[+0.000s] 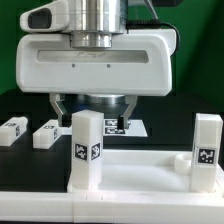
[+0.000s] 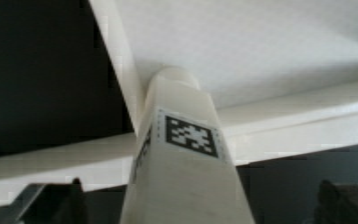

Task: Assemble desk

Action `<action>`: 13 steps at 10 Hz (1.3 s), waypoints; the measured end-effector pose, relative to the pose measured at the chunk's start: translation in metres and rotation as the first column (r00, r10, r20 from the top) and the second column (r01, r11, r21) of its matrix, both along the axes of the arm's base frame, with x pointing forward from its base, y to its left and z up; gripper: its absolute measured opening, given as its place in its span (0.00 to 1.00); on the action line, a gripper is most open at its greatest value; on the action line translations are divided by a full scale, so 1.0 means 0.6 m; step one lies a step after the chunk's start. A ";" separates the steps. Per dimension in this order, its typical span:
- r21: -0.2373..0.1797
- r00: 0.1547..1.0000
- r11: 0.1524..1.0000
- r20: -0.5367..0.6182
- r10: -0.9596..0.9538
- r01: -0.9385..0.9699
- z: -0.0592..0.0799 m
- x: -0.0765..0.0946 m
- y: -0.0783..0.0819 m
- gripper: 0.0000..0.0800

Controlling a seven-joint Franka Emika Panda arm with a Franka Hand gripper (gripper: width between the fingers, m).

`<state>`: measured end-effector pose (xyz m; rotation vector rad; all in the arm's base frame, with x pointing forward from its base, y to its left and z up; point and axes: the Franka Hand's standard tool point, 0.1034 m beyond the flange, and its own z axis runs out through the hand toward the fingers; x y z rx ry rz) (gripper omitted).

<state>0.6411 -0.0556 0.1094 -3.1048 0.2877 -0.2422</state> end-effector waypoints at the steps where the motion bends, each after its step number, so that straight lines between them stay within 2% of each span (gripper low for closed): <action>1: -0.010 0.998 0.998 0.001 0.065 -0.065 0.000 0.000 0.000 0.81; 4: -0.062 0.930 0.928 -0.011 0.367 -0.367 0.001 0.000 -0.006 0.81; 6: -0.089 0.833 0.828 -0.043 0.552 -0.554 0.003 0.001 -0.009 0.81; 11: -0.124 0.698 0.687 -0.083 0.712 -0.716 0.005 0.002 -0.012 0.81; 13: -0.123 0.702 0.692 -0.083 0.707 -0.711 0.004 0.002 -0.012 0.49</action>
Offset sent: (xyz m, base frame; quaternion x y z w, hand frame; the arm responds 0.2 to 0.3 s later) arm 0.0028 0.0044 0.0034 0.0252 -0.0060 -0.2088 0.9776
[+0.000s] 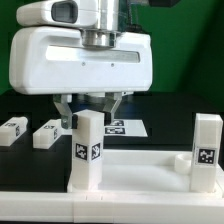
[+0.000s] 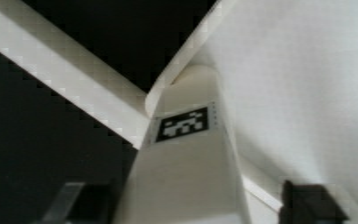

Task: Assemble desk

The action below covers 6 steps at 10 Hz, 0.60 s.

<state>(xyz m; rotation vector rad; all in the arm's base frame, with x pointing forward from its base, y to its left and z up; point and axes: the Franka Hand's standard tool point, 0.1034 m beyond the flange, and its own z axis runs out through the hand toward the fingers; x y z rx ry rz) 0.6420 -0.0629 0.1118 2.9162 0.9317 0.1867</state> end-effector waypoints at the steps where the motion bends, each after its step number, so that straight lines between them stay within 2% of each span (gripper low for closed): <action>1: 0.002 1.000 1.000 0.000 -0.009 0.009 0.000 0.000 0.000 0.49; 2: 0.004 1.000 1.000 0.000 -0.023 0.023 0.000 0.000 0.000 0.37; 4: 0.004 1.000 1.000 0.000 -0.024 0.024 0.000 0.000 0.000 0.37; 6: 0.055 0.951 0.949 -0.009 -0.310 0.310 -0.001 -0.003 0.001 0.37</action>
Offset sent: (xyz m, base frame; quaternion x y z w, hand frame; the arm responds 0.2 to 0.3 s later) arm 0.0000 0.0000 0.0000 0.0000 0.0000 0.0000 1.0000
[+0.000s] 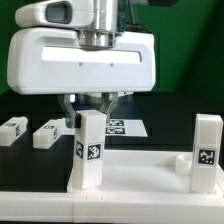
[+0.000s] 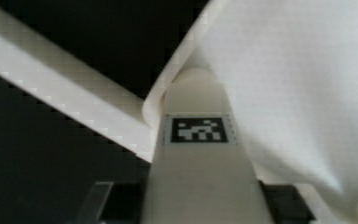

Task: Assemble desk

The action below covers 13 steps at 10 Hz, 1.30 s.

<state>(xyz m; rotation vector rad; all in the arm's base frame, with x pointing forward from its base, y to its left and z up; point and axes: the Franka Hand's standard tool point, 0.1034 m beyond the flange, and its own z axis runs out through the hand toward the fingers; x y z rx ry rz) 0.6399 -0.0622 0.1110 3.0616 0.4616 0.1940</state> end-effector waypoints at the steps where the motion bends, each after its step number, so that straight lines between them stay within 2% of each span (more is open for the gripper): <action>1: 0.015 0.993 0.993 0.001 -0.118 0.118 0.000 0.000 0.002 0.37; 2: 0.024 0.983 0.983 0.001 -0.182 0.182 0.000 0.000 0.003 0.37; 5: 0.070 0.864 0.862 -0.007 -0.504 0.503 -0.001 0.000 0.005 0.37; 9: 0.089 0.712 0.708 -0.026 -0.701 0.700 -0.002 -0.004 0.002 0.39; 11: 0.091 0.687 0.683 -0.027 -0.726 0.725 -0.002 -0.004 0.002 0.39; 12: 0.094 0.678 0.673 -0.030 -0.735 0.734 -0.002 -0.004 0.003 0.44; 13: 0.094 0.679 0.674 -0.029 -0.734 0.733 -0.003 -0.004 0.003 0.62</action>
Offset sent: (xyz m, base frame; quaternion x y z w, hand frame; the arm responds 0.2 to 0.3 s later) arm -0.0059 0.0081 -0.0035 0.0133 -0.0144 0.2863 0.9579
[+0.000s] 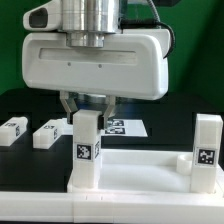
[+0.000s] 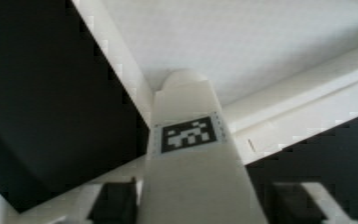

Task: Assemble desk

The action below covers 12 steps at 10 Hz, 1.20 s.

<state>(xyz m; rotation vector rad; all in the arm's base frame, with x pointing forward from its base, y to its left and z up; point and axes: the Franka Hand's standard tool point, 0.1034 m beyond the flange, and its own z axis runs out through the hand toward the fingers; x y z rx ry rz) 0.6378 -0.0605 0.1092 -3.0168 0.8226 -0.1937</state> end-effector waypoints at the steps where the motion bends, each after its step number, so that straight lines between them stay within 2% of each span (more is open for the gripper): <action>1: 0.000 1.000 1.000 0.000 0.001 -0.001 0.000 0.000 0.000 0.62; 2: 0.000 1.000 1.000 0.000 0.001 -0.001 0.000 0.000 0.000 0.77; 4: 0.016 0.999 0.999 0.008 -0.033 0.033 0.020 -0.009 0.014 0.80; 6: 0.049 0.990 0.989 0.005 -0.142 0.142 0.036 -0.028 0.051 0.81; 7: 0.061 0.981 0.979 0.003 -0.194 0.194 0.039 -0.029 0.080 0.81; 8: 0.061 0.984 0.982 0.007 -0.178 0.177 0.039 -0.028 0.090 0.81; 12: 0.059 0.984 0.982 0.005 -0.179 0.178 0.037 -0.029 0.087 0.81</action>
Offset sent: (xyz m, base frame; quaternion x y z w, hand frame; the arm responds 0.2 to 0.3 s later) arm -0.0353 0.0119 0.0226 -0.0041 -0.0294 0.0856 0.9959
